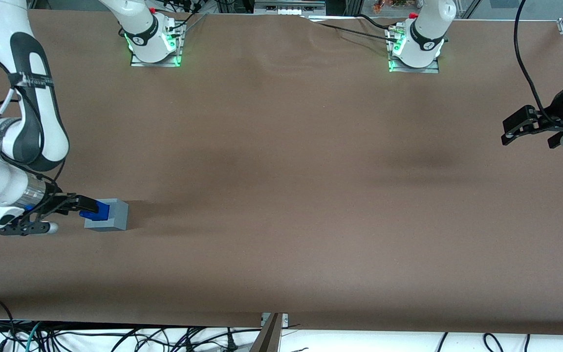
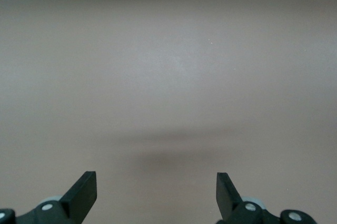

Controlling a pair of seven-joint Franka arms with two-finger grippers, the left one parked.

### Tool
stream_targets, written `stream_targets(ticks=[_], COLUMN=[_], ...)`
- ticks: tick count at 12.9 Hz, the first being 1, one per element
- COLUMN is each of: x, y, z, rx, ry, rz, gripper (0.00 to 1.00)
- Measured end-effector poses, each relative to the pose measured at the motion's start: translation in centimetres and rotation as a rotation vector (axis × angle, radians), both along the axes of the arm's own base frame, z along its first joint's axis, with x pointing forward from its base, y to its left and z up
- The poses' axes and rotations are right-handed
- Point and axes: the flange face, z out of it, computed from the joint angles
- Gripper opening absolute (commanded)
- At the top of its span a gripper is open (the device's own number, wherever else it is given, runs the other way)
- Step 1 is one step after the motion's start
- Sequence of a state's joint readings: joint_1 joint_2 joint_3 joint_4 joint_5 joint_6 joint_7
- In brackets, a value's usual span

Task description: Insert blue part into gray base with right arm

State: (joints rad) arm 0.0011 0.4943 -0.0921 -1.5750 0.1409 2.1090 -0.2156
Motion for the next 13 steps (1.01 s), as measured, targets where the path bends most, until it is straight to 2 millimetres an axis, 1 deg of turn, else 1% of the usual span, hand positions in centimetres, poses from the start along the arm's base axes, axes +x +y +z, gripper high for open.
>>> stream_targets(ticks=[1, 2, 4, 5, 6, 7, 8, 9, 10, 13], x=[-0.7, -1.8, -5.1, -6.9, -8.7, -10.4, -11.9, -12.7, -13.1, -12.9], y=[0.5, 0.9, 1.2, 1.3, 1.5, 2.0, 2.8, 3.6, 4.1, 4.1], z=[2.8, 6.1, 13.1, 16.1, 18.7, 20.9, 22.6, 23.6, 24.1, 23.6], rx=[-0.003, -0.005, -0.013, -0.019, -0.034, -0.048, -0.060, -0.081, -0.100, -0.123], ry=[0.008, 0.026, 0.061, 0.076, 0.096, 0.118, 0.133, 0.136, 0.133, 0.143], rz=[0.018, 0.035, 0.059, 0.065, 0.065, 0.068, 0.072, 0.079, 0.086, 0.091], gripper=[0.99, 0.99, 0.99, 0.99, 0.99, 0.99, 0.99, 0.99, 0.99, 0.99])
